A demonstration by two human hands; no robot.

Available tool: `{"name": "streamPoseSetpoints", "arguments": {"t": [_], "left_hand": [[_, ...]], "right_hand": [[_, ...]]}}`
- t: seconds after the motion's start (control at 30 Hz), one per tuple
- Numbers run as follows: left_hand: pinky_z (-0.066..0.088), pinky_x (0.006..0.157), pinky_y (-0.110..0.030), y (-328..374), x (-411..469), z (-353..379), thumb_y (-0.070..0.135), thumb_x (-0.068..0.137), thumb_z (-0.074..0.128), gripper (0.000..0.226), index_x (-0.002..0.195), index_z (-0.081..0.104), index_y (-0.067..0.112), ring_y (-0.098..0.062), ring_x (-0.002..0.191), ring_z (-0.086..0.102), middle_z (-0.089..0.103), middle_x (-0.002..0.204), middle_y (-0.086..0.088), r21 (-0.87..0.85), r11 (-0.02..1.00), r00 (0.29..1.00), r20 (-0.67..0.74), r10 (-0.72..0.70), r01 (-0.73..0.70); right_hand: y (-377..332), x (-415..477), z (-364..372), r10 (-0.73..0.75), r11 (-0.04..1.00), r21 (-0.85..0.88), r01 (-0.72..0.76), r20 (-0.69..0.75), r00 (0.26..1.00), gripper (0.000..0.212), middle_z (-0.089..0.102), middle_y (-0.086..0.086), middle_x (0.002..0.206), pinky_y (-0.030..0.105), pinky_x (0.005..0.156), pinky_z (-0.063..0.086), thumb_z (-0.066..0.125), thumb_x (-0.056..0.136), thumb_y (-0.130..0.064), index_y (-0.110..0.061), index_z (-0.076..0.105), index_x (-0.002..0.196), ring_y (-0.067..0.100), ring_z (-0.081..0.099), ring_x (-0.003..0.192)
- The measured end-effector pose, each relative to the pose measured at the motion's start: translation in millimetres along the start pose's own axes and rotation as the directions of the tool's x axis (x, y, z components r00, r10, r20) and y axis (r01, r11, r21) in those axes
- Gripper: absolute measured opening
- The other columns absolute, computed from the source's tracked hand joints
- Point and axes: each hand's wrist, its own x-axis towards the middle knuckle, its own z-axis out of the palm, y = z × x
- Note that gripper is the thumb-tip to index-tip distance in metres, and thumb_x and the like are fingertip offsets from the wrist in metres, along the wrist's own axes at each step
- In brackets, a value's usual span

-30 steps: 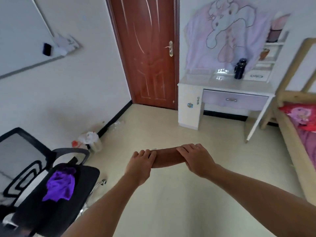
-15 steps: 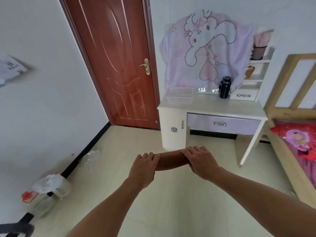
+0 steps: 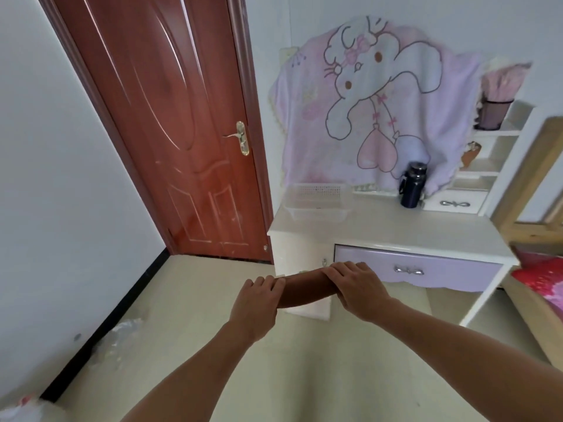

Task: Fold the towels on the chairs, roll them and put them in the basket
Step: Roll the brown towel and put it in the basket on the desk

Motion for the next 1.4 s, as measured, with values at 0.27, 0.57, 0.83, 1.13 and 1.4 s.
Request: {"name": "streamPoseSetpoints", "arguments": {"t": [0.27, 0.57, 0.83, 1.13, 1.4], "left_hand": [[0.039, 0.091, -0.035, -68, 186, 5, 0.016, 0.085, 0.052, 0.049, 0.132, 0.043, 0.018, -0.024, 0.102, 0.054, 0.058, 0.116, -0.003, -0.047, 0.993, 0.994, -0.047, 0.103, -0.106], [0.04, 0.091, -0.035, -79, 340, 69, 0.021, 0.085, 0.055, 0.05, 0.133, 0.04, 0.018, -0.023, 0.104, 0.054, 0.057, 0.118, -0.004, -0.14, 0.981, 0.99, 0.016, 0.137, -0.134], [0.046, 0.085, -0.031, -105, 480, 108, 0.023, 0.083, 0.06, 0.043, 0.123, 0.047, 0.021, -0.019, 0.097, 0.055, 0.056, 0.112, 0.001, -0.387, 0.909, 0.98, 0.177, -0.089, 0.153], [0.053, 0.072, -0.035, -127, 556, 158, 0.023, 0.074, 0.066, 0.034, 0.101, 0.046, 0.016, -0.021, 0.082, 0.059, 0.059, 0.094, -0.002, -0.643, 0.563, 0.848, 0.468, -0.247, 0.519], [0.052, 0.087, -0.034, -140, 592, 207, 0.03, 0.083, 0.066, 0.056, 0.128, 0.036, 0.014, -0.025, 0.104, 0.061, 0.059, 0.12, -0.007, -0.664, 0.446, 0.778, 0.614, -0.13, 0.599]], "right_hand": [[80, 136, 6, 0.152, 0.987, 0.059, -0.15, -0.04, 0.988, 0.041, 0.067, 0.003, 0.108, 0.038, 0.077, 0.052, 0.068, 0.076, -0.019, -0.018, 0.061, 0.117, 0.024, 0.065, 0.088], [192, 246, 77, 0.149, 0.982, 0.109, -0.151, 0.031, 0.988, 0.042, 0.065, 0.0, 0.115, 0.033, 0.081, 0.049, 0.064, 0.078, -0.02, -0.02, 0.058, 0.12, 0.022, 0.063, 0.097], [298, 402, 124, 0.143, 0.863, 0.451, -0.229, 0.218, 0.965, 0.035, 0.06, -0.012, 0.102, 0.023, 0.074, 0.039, 0.067, 0.074, -0.031, -0.035, 0.052, 0.106, 0.012, 0.057, 0.092], [339, 540, 179, 0.212, 0.465, 0.735, -0.493, 0.448, 0.868, 0.016, 0.068, 0.0, 0.08, 0.028, 0.064, 0.048, 0.07, 0.076, -0.018, -0.025, 0.059, 0.085, 0.018, 0.063, 0.074], [331, 604, 248, 0.256, 0.489, 0.658, -0.573, 0.52, 0.815, 0.012, 0.067, -0.001, 0.085, 0.03, 0.065, 0.055, 0.064, 0.088, -0.013, -0.022, 0.065, 0.095, 0.016, 0.065, 0.074]]}}
